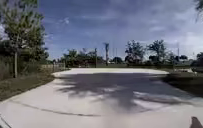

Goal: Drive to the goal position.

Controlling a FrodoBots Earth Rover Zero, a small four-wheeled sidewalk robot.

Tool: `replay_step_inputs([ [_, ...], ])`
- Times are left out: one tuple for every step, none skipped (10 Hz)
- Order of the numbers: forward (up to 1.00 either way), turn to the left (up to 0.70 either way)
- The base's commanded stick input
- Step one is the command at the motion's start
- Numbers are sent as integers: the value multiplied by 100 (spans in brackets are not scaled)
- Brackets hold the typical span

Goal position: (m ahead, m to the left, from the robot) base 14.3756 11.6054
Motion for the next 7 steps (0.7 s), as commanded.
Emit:
replay_step_inputs([
  [85,0],
  [85,0],
  [85,0],
  [85,0],
  [85,0],
  [85,0],
  [85,0],
])
